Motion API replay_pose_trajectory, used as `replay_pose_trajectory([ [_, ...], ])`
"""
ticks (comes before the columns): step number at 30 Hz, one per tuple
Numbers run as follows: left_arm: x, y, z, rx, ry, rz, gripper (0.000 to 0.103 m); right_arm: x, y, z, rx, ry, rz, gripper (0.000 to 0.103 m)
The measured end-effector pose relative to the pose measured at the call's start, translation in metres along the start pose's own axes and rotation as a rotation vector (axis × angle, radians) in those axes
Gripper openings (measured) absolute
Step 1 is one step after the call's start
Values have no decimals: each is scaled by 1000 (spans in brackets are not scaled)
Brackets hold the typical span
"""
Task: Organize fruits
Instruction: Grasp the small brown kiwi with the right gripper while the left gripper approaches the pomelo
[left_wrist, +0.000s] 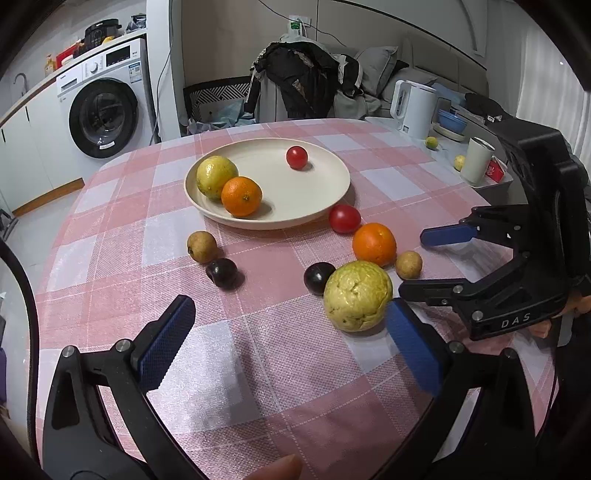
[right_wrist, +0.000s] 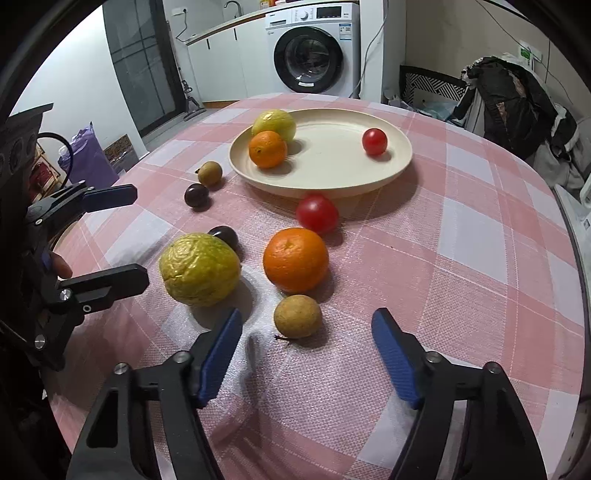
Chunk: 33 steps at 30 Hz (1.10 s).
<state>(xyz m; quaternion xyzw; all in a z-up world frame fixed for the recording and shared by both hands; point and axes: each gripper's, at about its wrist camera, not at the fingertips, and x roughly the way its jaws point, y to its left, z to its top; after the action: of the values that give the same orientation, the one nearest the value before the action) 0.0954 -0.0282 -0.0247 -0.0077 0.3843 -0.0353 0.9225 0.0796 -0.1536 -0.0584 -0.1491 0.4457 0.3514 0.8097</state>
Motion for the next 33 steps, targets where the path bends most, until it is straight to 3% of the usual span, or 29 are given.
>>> replay_pose_trajectory([
  [15,19,-9,-5,-29,41,-22,102,4,9,-1,-50,-4,-11,28],
  [24,31,-14,-5,-35,73,-34,101,-4,11,0,-63,-24,-1,28],
  [33,40,-24,-3,-4,102,-80,74,-4,9,1,-55,-27,-2,28],
])
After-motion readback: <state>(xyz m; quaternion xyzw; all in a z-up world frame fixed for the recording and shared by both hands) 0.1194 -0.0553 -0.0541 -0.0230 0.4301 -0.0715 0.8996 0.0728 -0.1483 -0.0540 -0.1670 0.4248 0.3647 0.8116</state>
